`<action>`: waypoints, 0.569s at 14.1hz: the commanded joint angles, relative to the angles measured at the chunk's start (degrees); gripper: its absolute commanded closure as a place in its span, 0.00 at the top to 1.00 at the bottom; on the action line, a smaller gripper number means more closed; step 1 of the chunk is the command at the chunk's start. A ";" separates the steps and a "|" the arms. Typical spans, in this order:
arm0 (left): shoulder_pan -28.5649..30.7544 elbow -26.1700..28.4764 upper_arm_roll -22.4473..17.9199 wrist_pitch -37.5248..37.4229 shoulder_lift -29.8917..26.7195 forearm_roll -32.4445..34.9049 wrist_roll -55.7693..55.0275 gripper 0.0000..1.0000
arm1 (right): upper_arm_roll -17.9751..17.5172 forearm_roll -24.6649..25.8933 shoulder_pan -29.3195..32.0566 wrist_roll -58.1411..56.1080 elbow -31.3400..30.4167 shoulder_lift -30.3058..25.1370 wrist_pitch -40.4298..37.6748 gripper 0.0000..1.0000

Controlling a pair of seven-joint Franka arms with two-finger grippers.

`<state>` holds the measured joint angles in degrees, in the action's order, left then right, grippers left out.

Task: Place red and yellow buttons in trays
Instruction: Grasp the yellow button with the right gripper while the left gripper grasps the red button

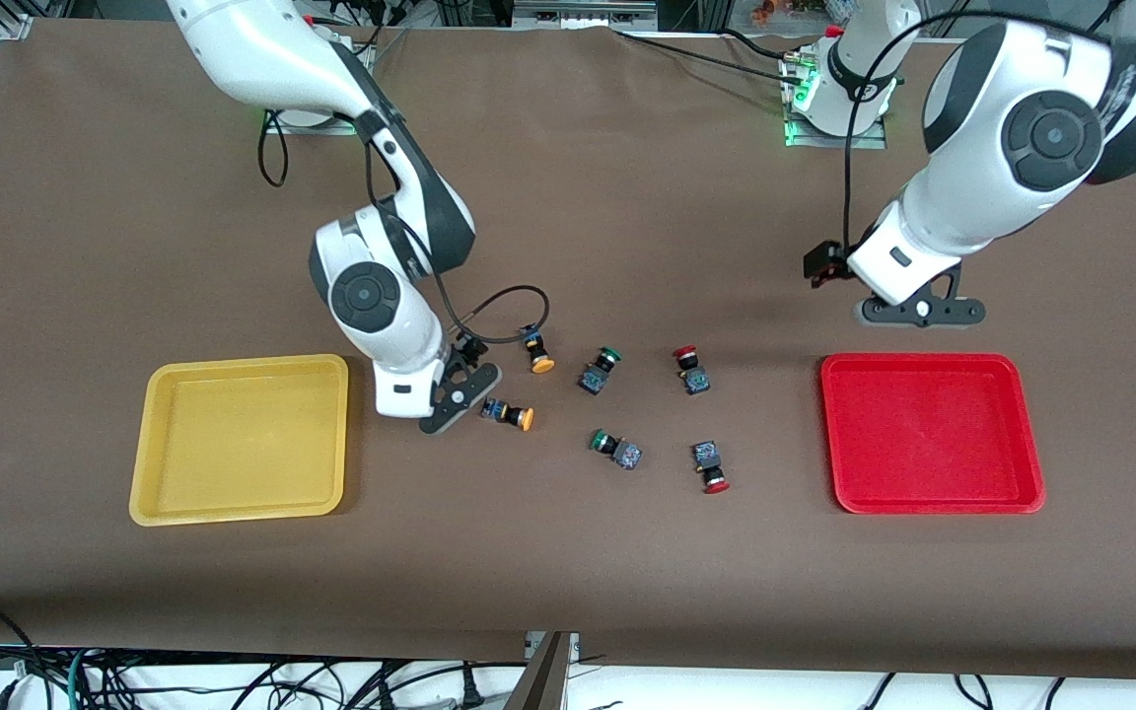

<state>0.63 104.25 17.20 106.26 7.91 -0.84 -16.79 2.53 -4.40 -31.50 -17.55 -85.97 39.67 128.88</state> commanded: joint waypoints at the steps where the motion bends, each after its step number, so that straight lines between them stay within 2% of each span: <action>1: -0.19 -0.53 -0.23 9.10 6.58 -0.91 -1.13 1.00 | 0.19 0.27 -2.07 -1.43 3.70 5.31 4.78 1.00; 3: -3.86 -1.23 -0.49 15.53 11.31 -0.31 -3.76 1.00 | 0.19 0.19 -2.16 -1.35 3.79 6.99 7.61 1.00; 5: -7.73 -3.60 -0.85 18.62 18.17 2.66 -12.51 1.00 | 0.19 0.27 -3.21 -1.43 3.79 7.52 8.06 1.00; 7: -9.32 -8.07 -0.59 19.51 23.35 14.23 -19.40 1.00 | 0.19 0.36 -3.31 -1.43 3.79 8.23 8.06 1.00; 8: -10.11 -9.66 -0.41 19.51 25.73 17.50 -21.60 1.00 | 0.19 0.36 -3.31 -1.43 3.79 8.49 8.49 1.00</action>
<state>-7.81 101.38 17.20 126.94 28.03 10.14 -33.77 2.48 -4.33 -34.51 -18.23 -83.73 47.00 137.02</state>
